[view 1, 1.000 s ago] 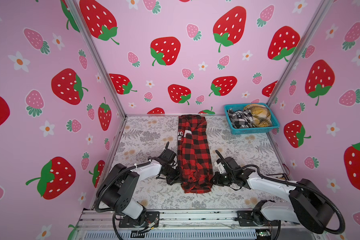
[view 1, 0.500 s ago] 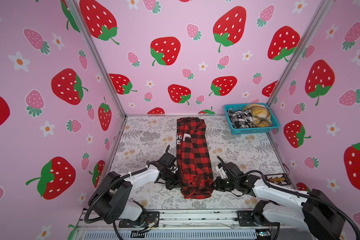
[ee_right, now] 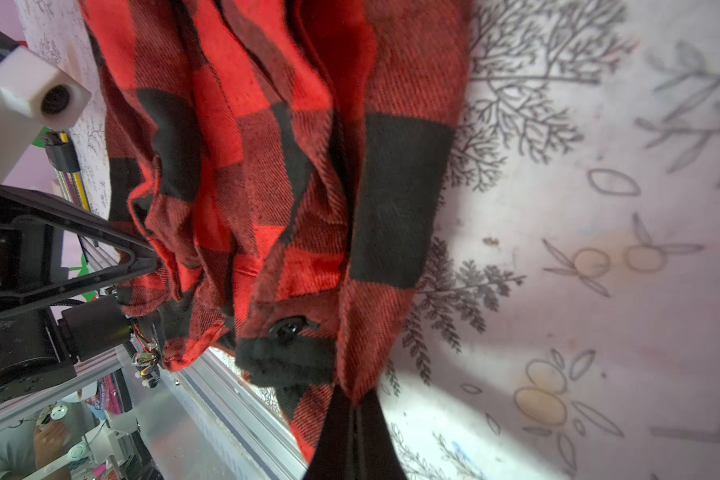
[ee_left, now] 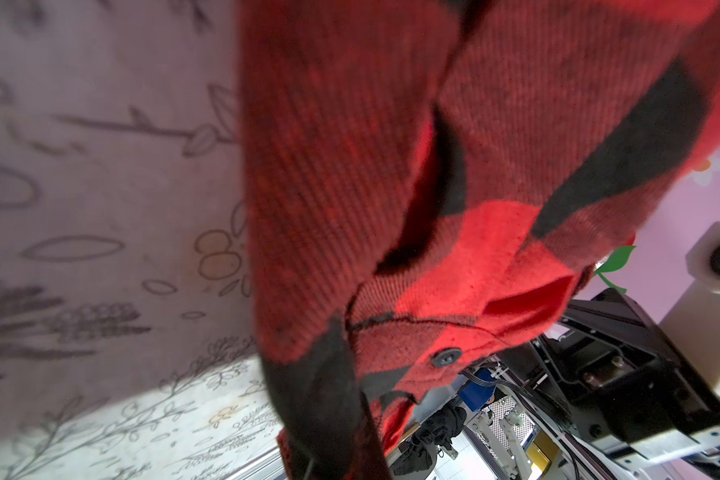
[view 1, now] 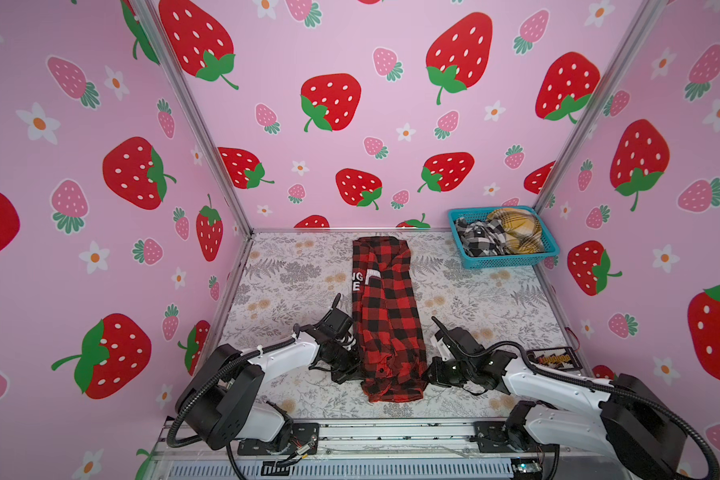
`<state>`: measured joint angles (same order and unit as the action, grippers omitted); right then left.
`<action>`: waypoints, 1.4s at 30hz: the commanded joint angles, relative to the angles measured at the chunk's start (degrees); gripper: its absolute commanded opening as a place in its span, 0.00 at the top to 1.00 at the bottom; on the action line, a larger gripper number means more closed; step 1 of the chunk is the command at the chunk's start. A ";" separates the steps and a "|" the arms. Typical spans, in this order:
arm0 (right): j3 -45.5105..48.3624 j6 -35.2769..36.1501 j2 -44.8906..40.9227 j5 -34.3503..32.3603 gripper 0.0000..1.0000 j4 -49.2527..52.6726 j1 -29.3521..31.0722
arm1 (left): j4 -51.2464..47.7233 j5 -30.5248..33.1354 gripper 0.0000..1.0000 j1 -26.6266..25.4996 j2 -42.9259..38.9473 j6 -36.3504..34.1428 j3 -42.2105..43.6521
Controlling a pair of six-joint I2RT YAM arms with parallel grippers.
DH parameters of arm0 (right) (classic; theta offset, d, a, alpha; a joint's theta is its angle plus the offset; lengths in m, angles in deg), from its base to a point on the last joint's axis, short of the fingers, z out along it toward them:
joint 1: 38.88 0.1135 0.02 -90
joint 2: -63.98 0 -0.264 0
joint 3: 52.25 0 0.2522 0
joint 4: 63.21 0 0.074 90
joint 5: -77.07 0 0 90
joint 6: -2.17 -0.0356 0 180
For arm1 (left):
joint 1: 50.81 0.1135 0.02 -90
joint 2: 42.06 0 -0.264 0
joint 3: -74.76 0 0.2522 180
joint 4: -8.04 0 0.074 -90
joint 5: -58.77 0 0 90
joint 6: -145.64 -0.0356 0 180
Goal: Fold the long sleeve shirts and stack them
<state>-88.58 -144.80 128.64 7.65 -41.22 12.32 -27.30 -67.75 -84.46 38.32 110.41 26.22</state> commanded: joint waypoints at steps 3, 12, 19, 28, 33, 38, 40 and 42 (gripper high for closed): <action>-1.11 -4.21 -6.26 -2.47 1.00 4.22 1.97 | -1.88 -2.18 1.00 -1.39 -5.02 3.47 2.20; -15.55 3.35 -0.54 -1.66 1.00 10.17 -5.13 | -1.91 -3.13 1.00 3.50 -9.07 7.65 -5.37; -37.32 13.10 18.31 5.43 1.00 8.91 -17.30 | -2.59 -2.37 1.00 15.92 6.51 1.48 -23.94; -69.53 19.15 54.25 9.20 0.49 14.67 -25.35 | -13.20 -3.99 0.38 23.92 41.28 -8.78 -58.46; -70.45 21.54 51.55 3.51 0.43 17.33 -25.67 | -18.39 1.12 0.26 25.65 36.56 -11.41 -68.82; -61.37 22.52 43.18 0.59 0.44 14.16 -22.61 | -24.08 7.33 0.38 22.49 26.47 -15.48 -63.61; -60.23 24.05 42.62 -0.35 0.45 14.60 -20.81 | -23.38 6.92 0.46 21.45 23.41 -16.26 -56.96; -60.27 25.69 43.11 -1.51 0.42 15.77 -20.07 | -19.02 4.76 0.50 20.88 20.37 -16.06 -49.30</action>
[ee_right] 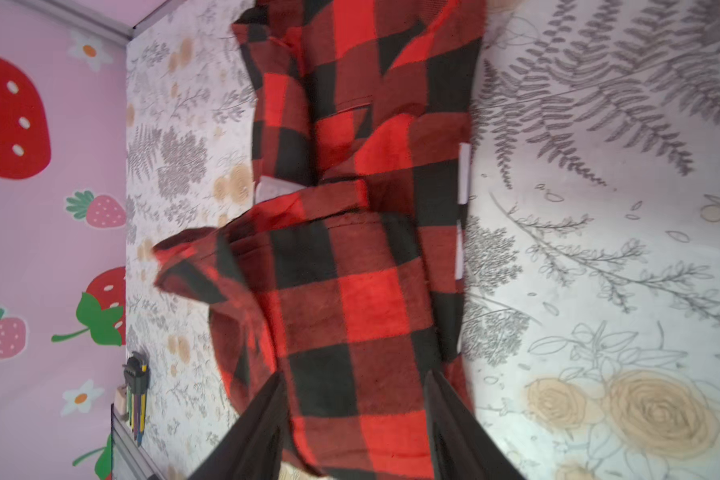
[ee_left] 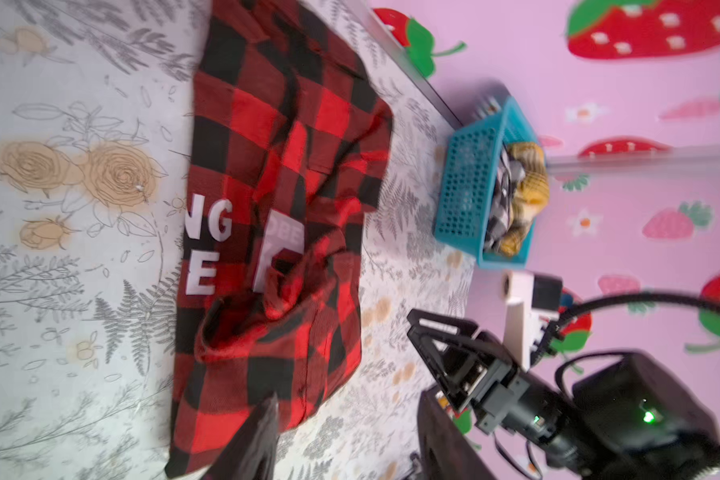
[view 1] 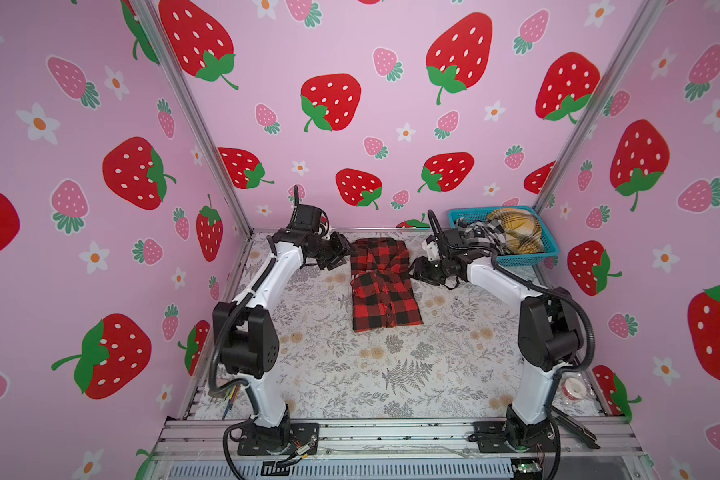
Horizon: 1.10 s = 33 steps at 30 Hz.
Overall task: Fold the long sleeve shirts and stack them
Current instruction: 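Lift the near end with both grippers and fold it toward the far end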
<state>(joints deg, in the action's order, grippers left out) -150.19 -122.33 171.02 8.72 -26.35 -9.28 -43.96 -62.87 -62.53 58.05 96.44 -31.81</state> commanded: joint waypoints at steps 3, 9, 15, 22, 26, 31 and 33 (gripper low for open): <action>0.66 5.49 2.64 1.07 0.38 -0.83 0.10 | 5.04 -5.11 0.64 -1.83 -1.01 0.14 16.36; -8.38 12.57 12.03 6.99 0.34 0.66 -1.34 | 4.64 -4.70 0.76 -3.35 7.82 -0.98 10.25; -18.11 16.26 22.27 9.80 0.35 4.53 -1.83 | -0.32 -0.15 0.76 -3.14 17.71 -3.67 -2.52; -26.81 17.51 29.38 13.88 0.45 6.85 -1.83 | -5.34 2.02 0.74 -3.13 26.36 -6.11 -9.99; -26.48 17.12 28.39 12.74 0.76 7.42 -1.92 | -5.02 1.24 0.74 -3.39 29.00 -6.17 -11.14; -15.66 13.73 18.24 7.37 0.92 1.72 -2.01 | -2.99 -0.52 0.74 -4.04 30.08 -5.20 -12.79; -10.01 11.81 13.92 4.73 0.94 -1.90 -2.10 | -2.03 -1.08 0.72 -4.71 29.00 -5.05 -13.33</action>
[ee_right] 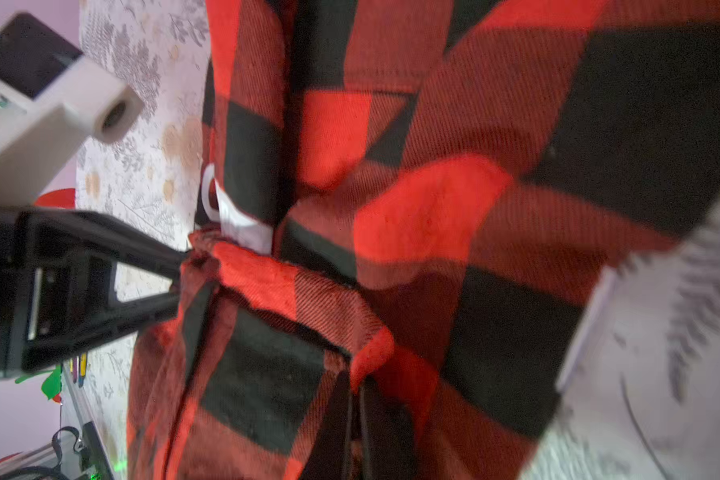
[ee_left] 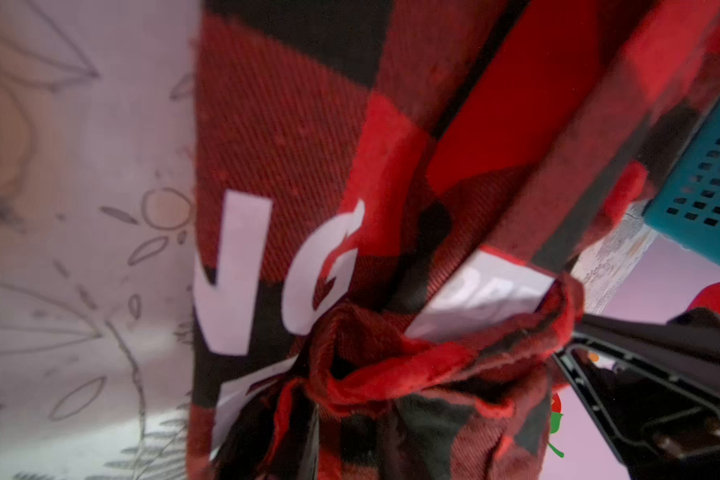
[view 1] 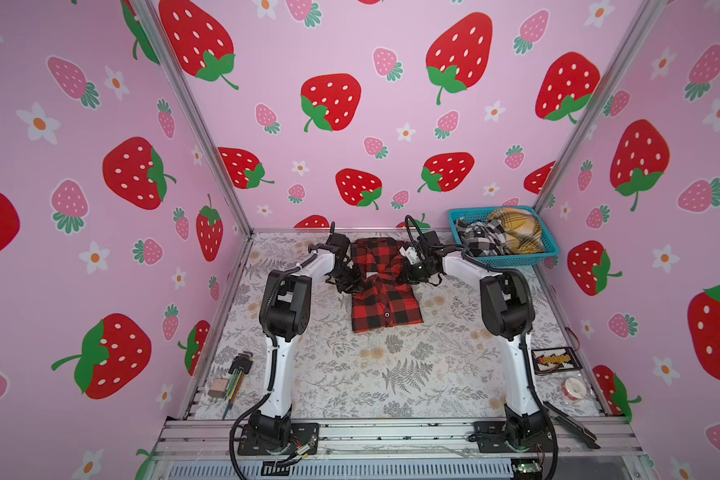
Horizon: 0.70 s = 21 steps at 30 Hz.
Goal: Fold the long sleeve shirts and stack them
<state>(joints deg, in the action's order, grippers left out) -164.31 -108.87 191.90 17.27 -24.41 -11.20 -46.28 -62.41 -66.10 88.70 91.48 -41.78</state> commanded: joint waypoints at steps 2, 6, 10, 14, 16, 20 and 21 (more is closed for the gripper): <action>8.00 -2.94 -10.11 -6.19 0.97 -5.53 -0.17 | 0.42 -0.89 0.69 -2.29 -2.87 -0.92 -4.44; 12.96 -5.05 -11.13 -9.08 0.99 -9.07 -0.75 | -4.23 2.30 0.67 -3.21 -2.62 -3.41 -8.03; 9.19 -4.79 -5.43 -6.99 0.97 -8.81 -1.05 | -5.00 6.90 0.60 -3.25 -7.49 -3.14 -3.94; 4.93 -4.53 -2.14 -8.75 0.93 -7.14 -1.52 | -3.72 8.32 0.57 -4.08 -13.09 -2.15 2.38; 4.31 -4.98 -2.01 -9.68 0.85 -6.48 -2.02 | -3.41 7.93 0.57 -4.21 -14.77 -1.87 5.28; 3.82 -2.98 -4.47 -11.15 0.65 -2.98 -2.02 | -1.86 7.53 0.58 -3.93 -15.23 -1.73 8.90; 3.90 -2.47 -5.65 -12.44 0.57 -2.05 -1.78 | -2.08 6.87 0.58 -3.67 -14.62 -1.74 8.44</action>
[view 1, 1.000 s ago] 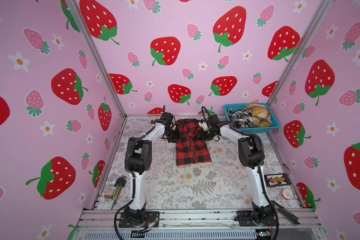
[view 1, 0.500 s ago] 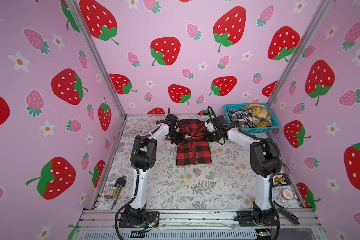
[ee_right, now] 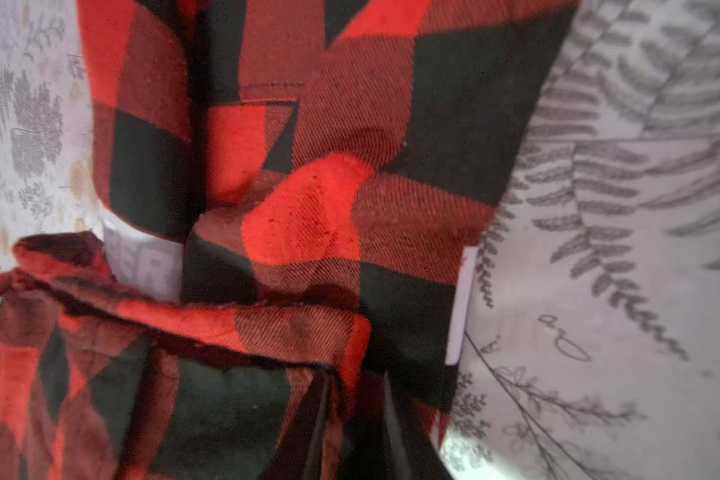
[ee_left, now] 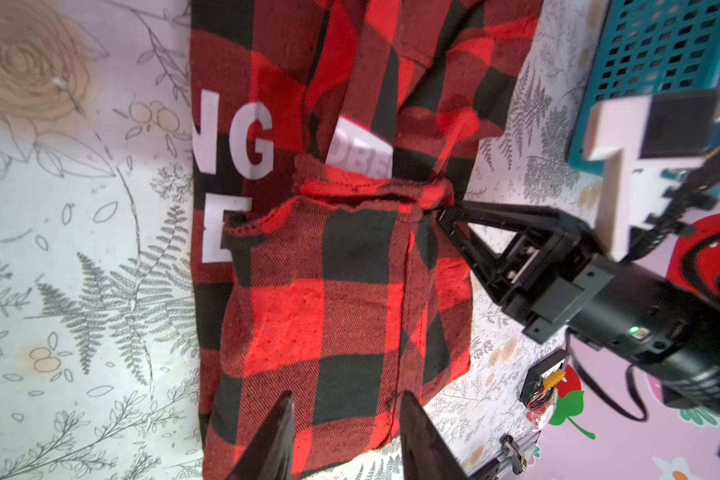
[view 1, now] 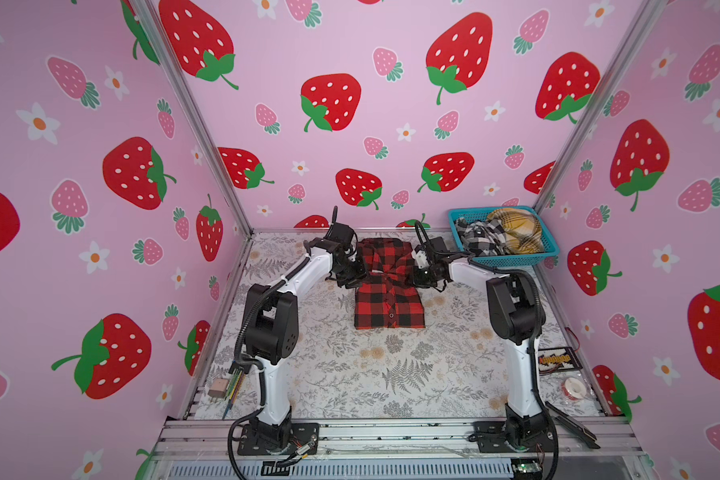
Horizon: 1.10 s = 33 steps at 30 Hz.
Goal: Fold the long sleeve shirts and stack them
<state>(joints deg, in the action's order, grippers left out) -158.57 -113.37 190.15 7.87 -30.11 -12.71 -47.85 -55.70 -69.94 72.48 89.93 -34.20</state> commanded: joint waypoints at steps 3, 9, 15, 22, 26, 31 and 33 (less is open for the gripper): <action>-0.33 3.59 -9.53 -8.47 0.43 6.52 1.50 | 0.59 -2.44 0.60 0.61 3.01 -0.03 -1.18; 11.87 0.10 -21.22 -9.01 0.56 3.54 7.11 | -2.78 -2.00 0.69 2.27 12.15 -2.13 -11.77; 19.81 -3.81 -21.07 -6.61 0.69 -0.16 8.72 | -2.32 -1.51 0.69 3.40 17.13 -2.07 -19.70; 24.01 -3.98 -17.30 -7.70 0.78 -2.63 8.35 | -2.30 -5.02 0.65 4.35 22.52 -1.40 -26.48; 26.96 -5.03 -17.29 -6.56 0.79 -3.96 8.54 | -1.99 -2.80 0.66 4.54 17.64 -0.99 -22.12; 26.14 -5.18 -20.70 -8.95 0.78 -0.86 9.15 | 3.27 6.03 0.56 3.23 -2.22 3.01 -2.66; 24.04 -4.93 -22.65 -11.15 0.76 1.83 9.41 | 4.41 5.23 0.54 1.61 -7.23 4.42 3.20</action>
<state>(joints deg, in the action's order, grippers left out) -132.45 -118.00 171.42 -0.20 -32.91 -3.95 -46.17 -52.86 -66.29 73.09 91.74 -34.90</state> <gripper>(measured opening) 0.235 0.451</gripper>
